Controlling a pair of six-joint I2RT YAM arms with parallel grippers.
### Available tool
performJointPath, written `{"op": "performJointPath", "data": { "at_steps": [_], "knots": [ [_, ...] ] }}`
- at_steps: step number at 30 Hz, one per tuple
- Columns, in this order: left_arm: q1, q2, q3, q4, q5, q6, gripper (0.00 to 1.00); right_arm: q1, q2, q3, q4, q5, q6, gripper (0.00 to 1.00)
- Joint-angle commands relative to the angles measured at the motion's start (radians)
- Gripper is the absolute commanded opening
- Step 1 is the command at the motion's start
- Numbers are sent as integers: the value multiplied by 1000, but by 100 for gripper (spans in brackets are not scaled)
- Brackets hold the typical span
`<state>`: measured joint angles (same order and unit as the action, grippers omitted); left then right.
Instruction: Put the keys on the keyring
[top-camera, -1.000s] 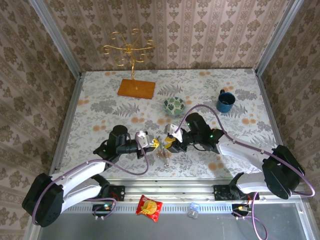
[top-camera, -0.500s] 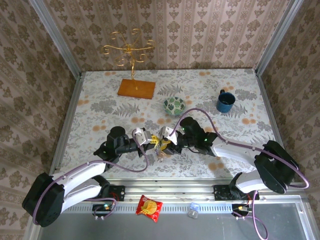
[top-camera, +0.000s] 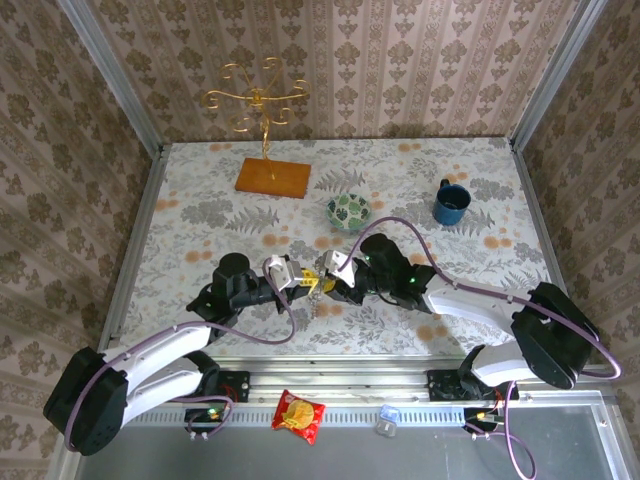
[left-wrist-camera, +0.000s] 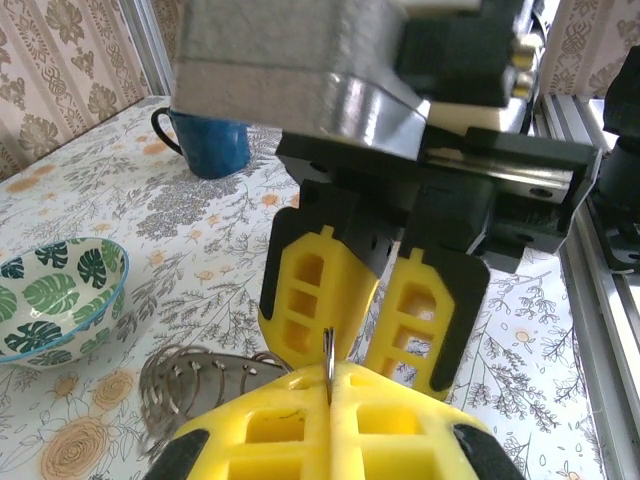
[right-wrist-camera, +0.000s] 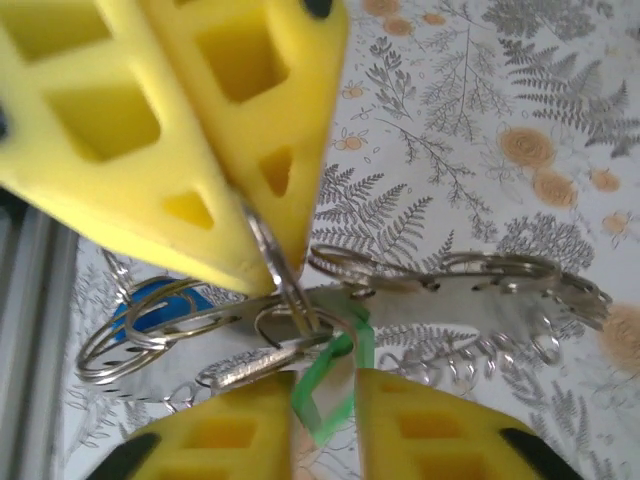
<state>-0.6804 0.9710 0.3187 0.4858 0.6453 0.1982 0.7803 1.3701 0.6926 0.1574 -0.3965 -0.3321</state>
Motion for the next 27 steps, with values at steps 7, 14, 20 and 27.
{"op": "performJointPath", "data": {
  "at_steps": [7, 14, 20, 27],
  "knots": [
    [-3, -13, 3, 31, 5, 6, 0, 8, 2, -4, 48, -12, 26, 35],
    [-3, -19, -1, 51, -74, 4, 0, 13, 15, -35, 88, -13, 53, 40],
    [-3, -26, -7, 54, -85, 4, 0, 16, 15, -47, 132, -7, 79, 44],
    [-3, -30, -13, 56, -81, -4, 0, 22, 63, -34, 167, 53, 76, 43]
  ]
}}
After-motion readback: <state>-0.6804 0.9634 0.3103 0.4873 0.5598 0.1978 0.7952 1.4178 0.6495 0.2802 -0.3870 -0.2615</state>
